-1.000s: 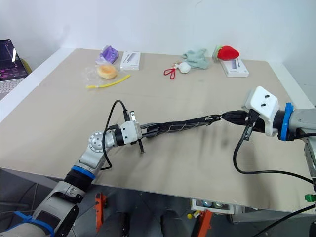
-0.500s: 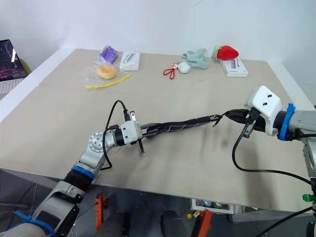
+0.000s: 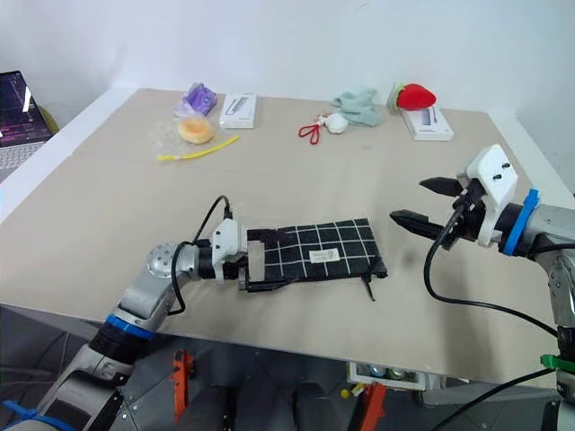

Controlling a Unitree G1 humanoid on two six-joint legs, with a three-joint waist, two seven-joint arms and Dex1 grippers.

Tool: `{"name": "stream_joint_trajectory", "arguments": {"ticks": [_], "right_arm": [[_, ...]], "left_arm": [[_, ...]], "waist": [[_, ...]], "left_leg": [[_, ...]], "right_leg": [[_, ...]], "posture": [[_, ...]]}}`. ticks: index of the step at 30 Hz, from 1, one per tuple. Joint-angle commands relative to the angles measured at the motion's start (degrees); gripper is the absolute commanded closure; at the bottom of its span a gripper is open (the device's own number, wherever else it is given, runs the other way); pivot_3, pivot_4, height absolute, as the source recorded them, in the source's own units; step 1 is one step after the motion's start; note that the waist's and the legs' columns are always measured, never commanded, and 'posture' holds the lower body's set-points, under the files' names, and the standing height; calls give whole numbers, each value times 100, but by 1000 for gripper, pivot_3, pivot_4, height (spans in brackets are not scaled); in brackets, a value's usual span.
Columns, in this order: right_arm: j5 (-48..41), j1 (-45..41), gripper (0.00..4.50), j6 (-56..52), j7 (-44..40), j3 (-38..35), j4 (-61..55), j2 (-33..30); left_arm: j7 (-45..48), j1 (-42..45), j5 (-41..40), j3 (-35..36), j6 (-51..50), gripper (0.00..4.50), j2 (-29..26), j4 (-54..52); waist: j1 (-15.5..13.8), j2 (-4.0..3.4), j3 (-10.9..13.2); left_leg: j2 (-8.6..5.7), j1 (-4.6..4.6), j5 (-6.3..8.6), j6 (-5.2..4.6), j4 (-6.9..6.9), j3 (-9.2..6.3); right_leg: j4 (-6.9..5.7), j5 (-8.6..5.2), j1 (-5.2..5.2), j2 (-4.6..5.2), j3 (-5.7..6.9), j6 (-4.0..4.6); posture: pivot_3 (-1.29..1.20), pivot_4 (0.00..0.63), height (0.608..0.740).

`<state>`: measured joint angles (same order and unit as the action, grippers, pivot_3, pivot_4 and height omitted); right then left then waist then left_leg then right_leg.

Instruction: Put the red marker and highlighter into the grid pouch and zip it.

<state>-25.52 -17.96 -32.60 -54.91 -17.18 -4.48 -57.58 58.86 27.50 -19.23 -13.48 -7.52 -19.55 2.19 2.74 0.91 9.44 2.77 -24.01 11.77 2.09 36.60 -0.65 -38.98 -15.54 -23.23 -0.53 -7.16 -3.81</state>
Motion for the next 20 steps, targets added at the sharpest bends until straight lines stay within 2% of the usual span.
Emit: {"name": "stream_joint_trajectory", "arguments": {"ticks": [1, 4, 7, 11, 15, 20], "right_arm": [[196, 173, 0, -11, 280, -223, 78, -60], [45, 344, 0, -166, 324, -458, 211, -13], [-11, 523, 0, -284, 234, -594, 456, -75], [-70, 665, 0, -439, 2, -613, 673, -158], [22, 837, 0, -222, -220, -575, 864, -188], [16, 789, 0, -178, -152, -546, 894, -109]], "left_arm": [[-412, -58, -459, 763, -743, 121, -316, -515], [-881, -164, -452, 1366, -1225, 121, -783, -608], [-833, -365, -614, 1945, -1732, 121, -1502, -569], [-669, -595, -959, 2494, -2303, 121, -2178, -605], [-658, -782, -765, 2597, -2111, 121, -2468, -586], [-585, -854, -759, 2584, -2106, 121, -2561, -594]], "waist": [[2, -1, 0], [22, -2, 0], [31, -1, 1], [16, 0, 3], [-5, 2, 4], [1, 4, 5]], "left_leg": [[0, 0, -1, -1, 0, 1], [3, 5, -1, -2, -2, 3], [8, 8, -1, -2, -5, 2], [10, 5, -1, -1, -5, 4], [7, 5, -1, -1, -4, 7], [9, 6, -1, -1, -5, 9]], "right_leg": [[-1, 0, -1, 0, -1, 0], [-2, 1, -1, -2, -3, 1], [-3, 0, -1, -8, -2, 5], [-1, -3, -2, -5, 2, 7], [-1, -5, 0, 1, 3, 4], [-1, -3, -3, -2, 3, 8]], "posture": [[0, 150, 728], [0, 150, 728], [0, 150, 728], [0, 150, 728], [0, 150, 728], [0, 150, 728]]}}
